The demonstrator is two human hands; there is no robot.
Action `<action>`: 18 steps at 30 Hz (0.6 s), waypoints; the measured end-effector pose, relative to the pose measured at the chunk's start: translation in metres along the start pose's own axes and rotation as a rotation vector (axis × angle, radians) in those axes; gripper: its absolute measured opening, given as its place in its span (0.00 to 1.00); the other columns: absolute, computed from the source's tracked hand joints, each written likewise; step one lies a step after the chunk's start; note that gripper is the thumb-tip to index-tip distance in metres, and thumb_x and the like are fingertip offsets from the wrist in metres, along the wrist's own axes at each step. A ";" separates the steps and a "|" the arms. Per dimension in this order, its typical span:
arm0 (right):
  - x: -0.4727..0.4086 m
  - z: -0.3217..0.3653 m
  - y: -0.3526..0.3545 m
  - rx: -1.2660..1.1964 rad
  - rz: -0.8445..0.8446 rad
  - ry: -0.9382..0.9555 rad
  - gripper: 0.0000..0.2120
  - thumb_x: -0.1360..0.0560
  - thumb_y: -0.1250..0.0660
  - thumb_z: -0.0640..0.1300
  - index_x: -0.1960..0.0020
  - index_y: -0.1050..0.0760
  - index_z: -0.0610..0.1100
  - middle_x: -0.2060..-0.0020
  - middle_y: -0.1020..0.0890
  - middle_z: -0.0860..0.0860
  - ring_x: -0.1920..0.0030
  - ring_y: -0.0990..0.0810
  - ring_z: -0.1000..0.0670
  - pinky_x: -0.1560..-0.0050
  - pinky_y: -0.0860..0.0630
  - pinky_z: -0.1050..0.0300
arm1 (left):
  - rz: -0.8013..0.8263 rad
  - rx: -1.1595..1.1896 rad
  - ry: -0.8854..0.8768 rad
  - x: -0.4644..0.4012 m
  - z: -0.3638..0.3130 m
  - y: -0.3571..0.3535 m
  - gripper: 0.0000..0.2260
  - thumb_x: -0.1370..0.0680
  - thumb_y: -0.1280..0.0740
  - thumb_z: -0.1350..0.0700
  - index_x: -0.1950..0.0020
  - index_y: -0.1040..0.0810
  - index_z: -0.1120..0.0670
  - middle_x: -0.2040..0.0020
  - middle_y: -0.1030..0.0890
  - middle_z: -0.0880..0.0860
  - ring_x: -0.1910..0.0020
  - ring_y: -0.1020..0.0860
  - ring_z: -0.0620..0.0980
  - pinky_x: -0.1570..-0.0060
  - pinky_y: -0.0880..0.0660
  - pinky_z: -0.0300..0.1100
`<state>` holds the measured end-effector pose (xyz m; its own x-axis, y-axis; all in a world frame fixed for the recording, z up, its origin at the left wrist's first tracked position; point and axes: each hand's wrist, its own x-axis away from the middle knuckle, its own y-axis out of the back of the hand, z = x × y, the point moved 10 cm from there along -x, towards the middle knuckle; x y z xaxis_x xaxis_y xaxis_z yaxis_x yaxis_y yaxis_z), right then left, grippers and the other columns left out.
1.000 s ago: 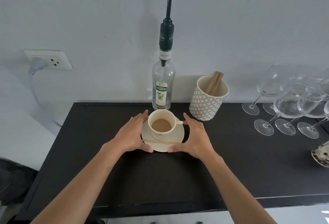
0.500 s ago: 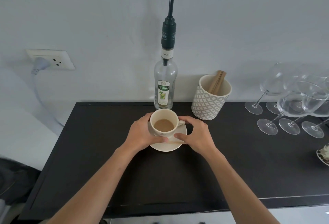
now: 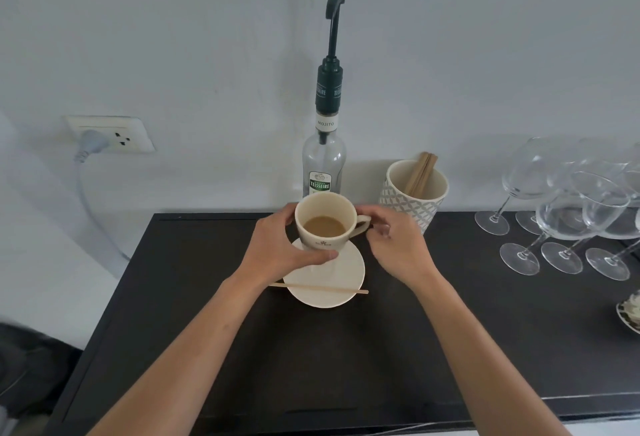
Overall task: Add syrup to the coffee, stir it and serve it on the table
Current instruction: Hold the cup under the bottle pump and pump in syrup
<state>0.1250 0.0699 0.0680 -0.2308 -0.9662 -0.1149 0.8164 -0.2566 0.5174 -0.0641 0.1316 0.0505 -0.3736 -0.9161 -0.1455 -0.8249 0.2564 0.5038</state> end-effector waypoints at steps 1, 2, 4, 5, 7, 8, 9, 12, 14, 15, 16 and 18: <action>-0.003 0.008 0.005 0.003 -0.005 0.002 0.26 0.25 0.42 0.25 0.40 0.16 0.48 0.52 0.15 0.60 0.53 0.19 0.68 0.53 0.26 0.75 | -0.013 0.009 -0.019 -0.003 -0.008 0.005 0.34 0.42 0.16 0.45 0.39 0.23 0.45 0.47 0.18 0.38 0.46 0.22 0.35 0.45 0.26 0.34; -0.008 0.017 0.011 0.015 -0.010 0.005 0.25 0.24 0.42 0.26 0.41 0.16 0.48 0.52 0.15 0.60 0.53 0.19 0.66 0.52 0.25 0.72 | -0.027 0.016 -0.035 -0.005 -0.016 0.009 0.34 0.42 0.16 0.45 0.40 0.23 0.44 0.47 0.18 0.38 0.45 0.21 0.36 0.45 0.25 0.35; -0.019 0.035 0.024 0.019 -0.036 0.005 0.23 0.23 0.43 0.30 0.44 0.15 0.49 0.51 0.14 0.59 0.47 0.18 0.60 0.43 0.23 0.63 | -0.055 0.021 -0.054 -0.011 -0.029 0.020 0.33 0.42 0.16 0.44 0.40 0.24 0.43 0.47 0.19 0.37 0.44 0.22 0.37 0.46 0.25 0.36; -0.026 0.044 0.033 -0.003 -0.063 0.007 0.21 0.22 0.43 0.32 0.45 0.16 0.50 0.52 0.14 0.59 0.46 0.17 0.57 0.40 0.23 0.60 | -0.068 0.023 -0.063 -0.014 -0.036 0.025 0.32 0.42 0.17 0.44 0.41 0.24 0.43 0.47 0.19 0.37 0.44 0.22 0.37 0.46 0.25 0.36; -0.040 0.070 0.056 -0.060 -0.156 0.034 0.16 0.19 0.41 0.38 0.45 0.17 0.54 0.54 0.13 0.58 0.49 0.16 0.54 0.43 0.21 0.58 | -0.089 0.023 -0.090 -0.020 -0.051 0.035 0.32 0.41 0.17 0.44 0.40 0.23 0.45 0.47 0.19 0.38 0.45 0.22 0.37 0.46 0.24 0.37; -0.047 0.087 0.069 -0.087 -0.215 0.068 0.14 0.19 0.39 0.42 0.44 0.18 0.55 0.53 0.13 0.57 0.52 0.16 0.56 0.48 0.21 0.59 | -0.098 0.021 -0.107 -0.024 -0.058 0.039 0.32 0.41 0.17 0.43 0.40 0.23 0.46 0.47 0.19 0.38 0.45 0.21 0.38 0.46 0.23 0.38; -0.053 0.107 0.082 -0.114 -0.270 0.118 0.12 0.19 0.37 0.45 0.43 0.18 0.56 0.52 0.14 0.56 0.56 0.17 0.58 0.53 0.22 0.63 | -0.108 0.021 -0.123 -0.027 -0.065 0.044 0.33 0.41 0.17 0.43 0.39 0.23 0.47 0.47 0.18 0.39 0.45 0.21 0.39 0.46 0.23 0.39; -0.074 0.168 0.108 -0.077 -0.344 0.270 0.11 0.18 0.35 0.53 0.38 0.21 0.57 0.50 0.18 0.57 0.61 0.22 0.64 0.60 0.30 0.74 | -0.138 0.032 -0.157 -0.038 -0.085 0.057 0.33 0.42 0.19 0.39 0.40 0.22 0.47 0.48 0.17 0.40 0.46 0.20 0.39 0.45 0.21 0.42; -0.090 0.200 0.112 -0.009 -0.296 0.304 0.14 0.18 0.37 0.58 0.35 0.23 0.59 0.47 0.20 0.57 0.55 0.22 0.63 0.55 0.31 0.72 | -0.156 0.038 -0.182 -0.045 -0.098 0.066 0.34 0.43 0.21 0.37 0.41 0.21 0.48 0.49 0.17 0.41 0.47 0.20 0.39 0.45 0.21 0.43; -0.098 0.211 0.111 0.020 -0.255 0.311 0.15 0.18 0.37 0.59 0.34 0.23 0.59 0.47 0.20 0.58 0.52 0.22 0.62 0.53 0.30 0.70 | -0.166 0.044 -0.191 -0.049 -0.104 0.070 0.34 0.43 0.21 0.37 0.41 0.21 0.48 0.49 0.16 0.41 0.47 0.19 0.39 0.44 0.21 0.44; -0.105 0.220 0.108 0.040 -0.204 0.316 0.15 0.18 0.37 0.60 0.34 0.23 0.59 0.49 0.20 0.61 0.52 0.22 0.63 0.52 0.30 0.68 | -0.176 0.050 -0.201 -0.053 -0.110 0.074 0.34 0.43 0.21 0.37 0.41 0.20 0.49 0.49 0.16 0.41 0.47 0.19 0.40 0.44 0.21 0.45; -0.115 0.227 0.100 0.067 -0.100 0.305 0.12 0.18 0.37 0.60 0.39 0.22 0.61 0.54 0.19 0.62 0.56 0.22 0.60 0.52 0.28 0.65 | -0.191 0.053 -0.225 -0.059 -0.122 0.081 0.34 0.42 0.20 0.38 0.39 0.20 0.49 0.48 0.16 0.42 0.46 0.19 0.40 0.43 0.21 0.46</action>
<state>0.1129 0.1616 0.3251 -0.1309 -0.9019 -0.4116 0.7587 -0.3584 0.5440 -0.0564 0.1689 0.2039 -0.2890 -0.8597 -0.4213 -0.9082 0.1070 0.4047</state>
